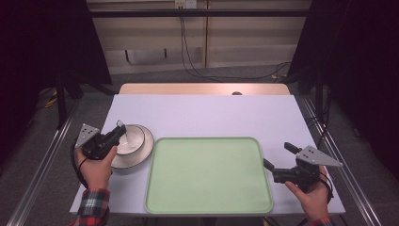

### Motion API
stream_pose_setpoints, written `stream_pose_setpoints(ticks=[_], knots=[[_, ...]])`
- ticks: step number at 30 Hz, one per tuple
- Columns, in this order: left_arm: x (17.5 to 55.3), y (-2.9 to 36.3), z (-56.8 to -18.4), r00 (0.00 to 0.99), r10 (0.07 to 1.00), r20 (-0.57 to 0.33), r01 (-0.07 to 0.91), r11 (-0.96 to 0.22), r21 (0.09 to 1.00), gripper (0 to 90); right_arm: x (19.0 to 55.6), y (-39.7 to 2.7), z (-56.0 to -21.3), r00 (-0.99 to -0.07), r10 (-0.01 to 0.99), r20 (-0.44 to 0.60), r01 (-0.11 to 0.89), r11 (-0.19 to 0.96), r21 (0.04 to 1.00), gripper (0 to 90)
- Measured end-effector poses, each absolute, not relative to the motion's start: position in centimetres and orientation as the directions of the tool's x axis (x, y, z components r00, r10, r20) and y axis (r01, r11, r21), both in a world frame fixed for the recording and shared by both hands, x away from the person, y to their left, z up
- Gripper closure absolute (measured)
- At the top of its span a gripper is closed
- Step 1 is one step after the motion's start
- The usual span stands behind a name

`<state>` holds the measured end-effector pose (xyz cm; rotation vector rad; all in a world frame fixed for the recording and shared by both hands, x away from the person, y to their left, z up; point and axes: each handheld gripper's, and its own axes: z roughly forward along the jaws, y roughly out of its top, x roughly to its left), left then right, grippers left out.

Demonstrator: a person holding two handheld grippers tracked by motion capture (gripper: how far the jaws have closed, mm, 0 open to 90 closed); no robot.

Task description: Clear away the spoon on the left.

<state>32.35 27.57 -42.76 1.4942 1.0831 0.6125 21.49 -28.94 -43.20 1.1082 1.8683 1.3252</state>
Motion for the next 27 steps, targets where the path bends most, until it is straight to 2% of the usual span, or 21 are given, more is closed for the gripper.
stream_pose_setpoints(ticks=[9,27], knots=[[33.11,27.15,-43.01,0.440,0.878,-0.190,0.280,0.068,0.958,85.6,21.44,-28.97,-43.19,-0.480,0.877,0.008,0.289,0.150,0.945,3.1],[32.89,27.63,-42.65,0.419,0.876,-0.240,0.336,0.096,0.937,85.9,21.44,-28.99,-43.21,-0.482,0.876,0.008,0.290,0.151,0.945,3.1]])
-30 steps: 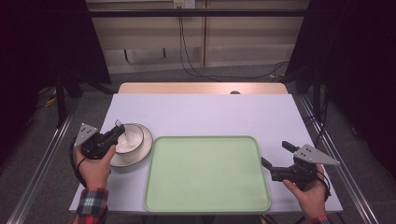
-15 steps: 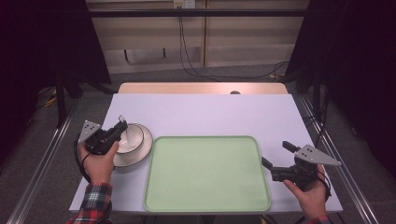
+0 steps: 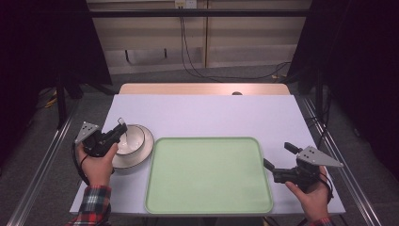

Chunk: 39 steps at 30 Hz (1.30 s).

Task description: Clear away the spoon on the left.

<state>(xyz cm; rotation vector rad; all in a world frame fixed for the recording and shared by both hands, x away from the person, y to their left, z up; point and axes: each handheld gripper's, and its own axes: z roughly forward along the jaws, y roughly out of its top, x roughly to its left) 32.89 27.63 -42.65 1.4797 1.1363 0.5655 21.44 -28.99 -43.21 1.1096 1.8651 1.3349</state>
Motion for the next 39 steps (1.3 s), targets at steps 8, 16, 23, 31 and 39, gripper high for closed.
stream_pose_setpoints(ticks=[8,16,23,31,39], knots=[[32.5,27.9,-41.7,0.422,0.868,-0.262,0.343,0.114,0.932,85.9,21.4,-29.0,-43.2,-0.483,0.875,0.009,0.287,0.149,0.946,3.1],[32.2,28.1,-40.5,0.448,0.853,-0.267,0.343,0.112,0.933,85.9,21.4,-28.9,-43.1,-0.485,0.874,0.005,0.284,0.152,0.947,3.1],[32.0,27.5,-39.1,0.485,0.836,-0.256,0.333,0.093,0.938,85.9,21.4,-28.8,-43.1,-0.482,0.876,0.000,0.283,0.156,0.946,3.1],[31.5,26.7,-37.2,0.528,0.809,-0.258,0.310,0.099,0.946,85.9,21.4,-28.8,-43.1,-0.487,0.873,0.000,0.284,0.159,0.946,3.1],[31.1,26.3,-36.1,0.557,0.787,-0.265,0.302,0.105,0.947,85.9,21.4,-28.8,-43.1,-0.487,0.873,0.003,0.286,0.157,0.945,3.1]])
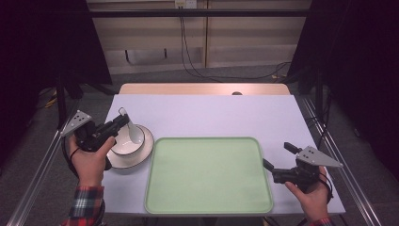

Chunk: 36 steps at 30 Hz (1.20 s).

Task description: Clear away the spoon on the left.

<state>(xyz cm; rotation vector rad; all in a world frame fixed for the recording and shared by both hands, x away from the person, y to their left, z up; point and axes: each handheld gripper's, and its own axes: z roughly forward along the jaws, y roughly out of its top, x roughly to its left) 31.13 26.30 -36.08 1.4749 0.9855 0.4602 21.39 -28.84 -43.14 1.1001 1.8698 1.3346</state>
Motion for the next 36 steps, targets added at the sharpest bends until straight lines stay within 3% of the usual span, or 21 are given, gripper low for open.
stream_pose_setpoints(ticks=[15,36], knots=[[30.4,25.0,-34.6,0.623,0.733,-0.272,0.299,0.098,0.949,85.9,21.4,-28.8,-43.2,-0.488,0.873,0.002,0.288,0.159,0.944,3.1],[30.5,21.6,-36.7,0.687,0.656,-0.312,0.382,0.039,0.923,85.9,21.4,-28.9,-43.1,-0.488,0.873,0.002,0.286,0.157,0.945,3.1]])
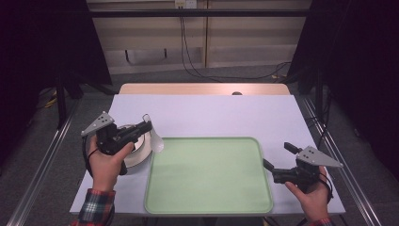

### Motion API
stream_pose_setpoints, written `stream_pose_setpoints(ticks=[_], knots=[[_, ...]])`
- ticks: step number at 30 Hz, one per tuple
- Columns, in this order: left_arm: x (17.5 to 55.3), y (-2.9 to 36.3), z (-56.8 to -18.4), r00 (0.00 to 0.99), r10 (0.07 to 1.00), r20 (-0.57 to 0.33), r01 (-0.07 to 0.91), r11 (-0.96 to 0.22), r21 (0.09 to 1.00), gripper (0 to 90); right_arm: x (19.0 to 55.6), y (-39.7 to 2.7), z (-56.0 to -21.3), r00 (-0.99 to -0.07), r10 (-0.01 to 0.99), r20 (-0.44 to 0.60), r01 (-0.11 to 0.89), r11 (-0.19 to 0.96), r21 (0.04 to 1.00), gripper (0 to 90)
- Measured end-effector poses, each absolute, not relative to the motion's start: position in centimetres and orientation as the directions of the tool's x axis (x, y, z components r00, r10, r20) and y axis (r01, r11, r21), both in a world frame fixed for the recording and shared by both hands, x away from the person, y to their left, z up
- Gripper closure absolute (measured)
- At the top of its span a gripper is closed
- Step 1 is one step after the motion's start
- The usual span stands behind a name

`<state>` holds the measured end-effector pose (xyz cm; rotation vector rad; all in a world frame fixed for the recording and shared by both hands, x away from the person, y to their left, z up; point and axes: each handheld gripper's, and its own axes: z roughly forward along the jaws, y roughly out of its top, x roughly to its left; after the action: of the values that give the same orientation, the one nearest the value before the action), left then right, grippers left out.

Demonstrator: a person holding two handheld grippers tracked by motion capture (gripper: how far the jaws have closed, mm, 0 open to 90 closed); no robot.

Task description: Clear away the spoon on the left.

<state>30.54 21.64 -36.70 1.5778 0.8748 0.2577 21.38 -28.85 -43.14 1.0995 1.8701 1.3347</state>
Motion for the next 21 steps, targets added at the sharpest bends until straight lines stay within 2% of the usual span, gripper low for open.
stream_pose_setpoints(ticks=[21], knots=[[29.9,19.0,-38.7,0.721,0.605,-0.339,0.436,-0.016,0.900,85.9,21.4,-28.9,-43.1,-0.480,0.877,-0.003,0.277,0.155,0.948,3.1]])
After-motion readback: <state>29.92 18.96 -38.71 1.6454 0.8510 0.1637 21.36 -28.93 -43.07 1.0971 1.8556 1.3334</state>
